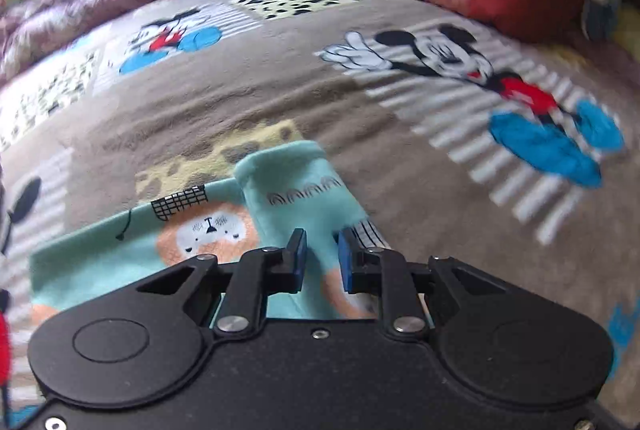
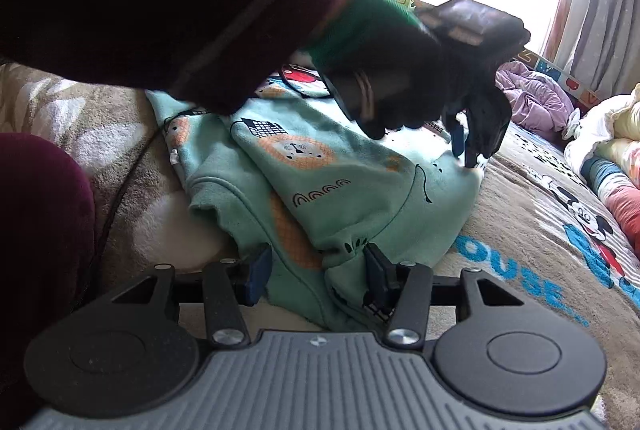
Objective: Fold clothes
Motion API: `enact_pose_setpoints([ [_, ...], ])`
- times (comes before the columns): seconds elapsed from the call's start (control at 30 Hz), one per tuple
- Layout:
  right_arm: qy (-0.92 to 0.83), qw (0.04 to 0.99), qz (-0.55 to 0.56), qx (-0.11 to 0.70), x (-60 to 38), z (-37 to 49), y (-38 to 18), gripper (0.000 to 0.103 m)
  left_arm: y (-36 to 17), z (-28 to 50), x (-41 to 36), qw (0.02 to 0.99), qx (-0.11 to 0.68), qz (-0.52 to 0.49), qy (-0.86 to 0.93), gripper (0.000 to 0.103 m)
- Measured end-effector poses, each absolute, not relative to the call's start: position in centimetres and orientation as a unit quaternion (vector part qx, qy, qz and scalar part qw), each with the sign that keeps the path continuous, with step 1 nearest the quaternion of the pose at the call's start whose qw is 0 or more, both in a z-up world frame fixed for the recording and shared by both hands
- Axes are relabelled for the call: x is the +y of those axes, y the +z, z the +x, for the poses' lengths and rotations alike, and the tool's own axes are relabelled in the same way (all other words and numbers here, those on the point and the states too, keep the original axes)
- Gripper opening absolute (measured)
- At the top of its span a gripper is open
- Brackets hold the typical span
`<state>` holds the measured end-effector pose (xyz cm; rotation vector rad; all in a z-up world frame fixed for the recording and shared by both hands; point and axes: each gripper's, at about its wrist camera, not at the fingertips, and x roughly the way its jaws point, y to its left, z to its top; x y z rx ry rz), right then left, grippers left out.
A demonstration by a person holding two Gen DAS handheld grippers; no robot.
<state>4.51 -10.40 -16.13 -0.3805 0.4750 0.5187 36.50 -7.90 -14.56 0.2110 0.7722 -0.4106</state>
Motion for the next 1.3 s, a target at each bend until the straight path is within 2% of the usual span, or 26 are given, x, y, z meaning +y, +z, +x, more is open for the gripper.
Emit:
enact_pose_setpoints([
  [0.1,0.253,0.921,-0.184,0.232,-10.4,4.6,-16.1,0.052,-14.7,38.8,-7.9,0.906,0.372,0.084,-0.183,0.017],
  [0.23,0.253,0.921,-0.183,0.232,-10.3,4.5,-16.3,0.052,-14.4,41.3,-7.8,0.911,0.375,0.064,-0.161,0.007],
  [0.43,0.254,0.921,-0.186,0.231,-10.0,4.4,-16.5,0.053,-13.8,43.8,-6.2,0.911,0.395,-0.009,-0.121,0.007],
  [0.6,0.256,0.921,-0.189,0.224,-10.2,4.0,-16.9,0.054,-10.7,40.7,-3.7,0.919,0.374,-0.008,-0.122,0.008],
  [0.67,0.255,0.922,-0.191,0.222,-10.1,3.8,-16.9,0.054,-9.5,38.5,-1.8,0.922,0.369,-0.014,-0.117,0.012],
  [0.73,0.254,0.922,-0.19,0.221,-10.1,3.6,-16.9,0.055,-8.5,36.0,0.3,0.923,0.369,-0.023,-0.106,0.036],
  [0.8,0.253,0.923,-0.187,0.22,-10.2,3.6,-16.9,0.055,-7.8,33.1,2.7,0.925,0.367,-0.038,-0.094,0.046],
  [1.1,0.242,0.931,-0.167,0.218,-10.3,3.5,-16.6,0.058,-5.4,20.3,12.4,0.928,0.354,-0.107,-0.042,0.048],
  [1.3,0.236,0.937,-0.147,0.212,-10.8,3.2,-16.2,0.06,-7.1,14.4,17.0,0.92,0.351,-0.176,-0.009,0.05],
])
